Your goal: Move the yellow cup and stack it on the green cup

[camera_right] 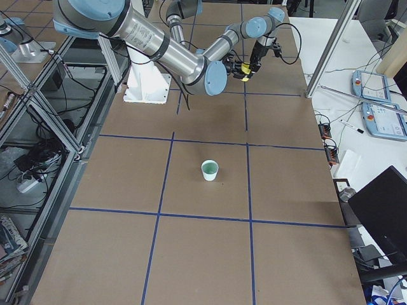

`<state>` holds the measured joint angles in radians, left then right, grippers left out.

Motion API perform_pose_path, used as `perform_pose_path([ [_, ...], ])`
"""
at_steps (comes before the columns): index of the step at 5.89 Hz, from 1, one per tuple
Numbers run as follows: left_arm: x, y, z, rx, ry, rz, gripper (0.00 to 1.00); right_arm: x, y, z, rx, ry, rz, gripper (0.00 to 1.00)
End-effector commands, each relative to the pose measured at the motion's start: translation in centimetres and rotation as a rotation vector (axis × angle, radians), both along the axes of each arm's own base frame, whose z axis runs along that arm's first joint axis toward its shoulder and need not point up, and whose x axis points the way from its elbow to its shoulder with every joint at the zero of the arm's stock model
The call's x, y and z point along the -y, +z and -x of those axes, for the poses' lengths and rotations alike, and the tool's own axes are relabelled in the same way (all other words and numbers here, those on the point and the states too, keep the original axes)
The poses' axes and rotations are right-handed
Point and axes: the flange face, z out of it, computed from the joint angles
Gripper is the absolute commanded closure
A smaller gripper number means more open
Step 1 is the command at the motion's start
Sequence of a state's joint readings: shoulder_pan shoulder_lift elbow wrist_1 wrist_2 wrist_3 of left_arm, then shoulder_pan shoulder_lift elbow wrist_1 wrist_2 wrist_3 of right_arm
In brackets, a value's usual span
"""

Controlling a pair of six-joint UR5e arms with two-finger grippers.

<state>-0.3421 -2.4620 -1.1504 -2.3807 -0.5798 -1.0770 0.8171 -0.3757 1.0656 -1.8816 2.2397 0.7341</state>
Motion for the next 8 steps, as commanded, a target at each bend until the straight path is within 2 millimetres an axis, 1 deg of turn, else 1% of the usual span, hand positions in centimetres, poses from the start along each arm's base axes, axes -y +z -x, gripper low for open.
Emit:
perform_pose_path([
  [1,-0.01,0.00,-0.01,0.000,0.001,0.000,0.78,-0.05,-0.31,0.10,0.008,0.002,-0.002,0.55],
  [2,-0.01,0.12,-0.01,0.001,0.002,0.001,0.78,-0.07,-0.58,0.13,0.018,0.001,-0.006,0.57],
  [5,-0.02,0.04,0.04,-0.002,0.002,0.000,0.78,-0.45,-0.44,0.63,0.016,-0.007,-0.004,0.58],
  [6,-0.03,0.04,0.02,-0.002,0.003,0.000,0.78,-0.47,-0.57,0.63,0.018,-0.008,-0.005,0.88],
  [7,-0.02,0.04,0.04,-0.002,0.002,0.000,0.78,-0.47,-0.54,0.62,0.017,-0.009,-0.006,1.00],
  [8,-0.02,0.27,0.04,0.003,0.002,0.001,0.78,-0.51,-0.74,0.60,0.020,-0.008,-0.006,1.00],
])
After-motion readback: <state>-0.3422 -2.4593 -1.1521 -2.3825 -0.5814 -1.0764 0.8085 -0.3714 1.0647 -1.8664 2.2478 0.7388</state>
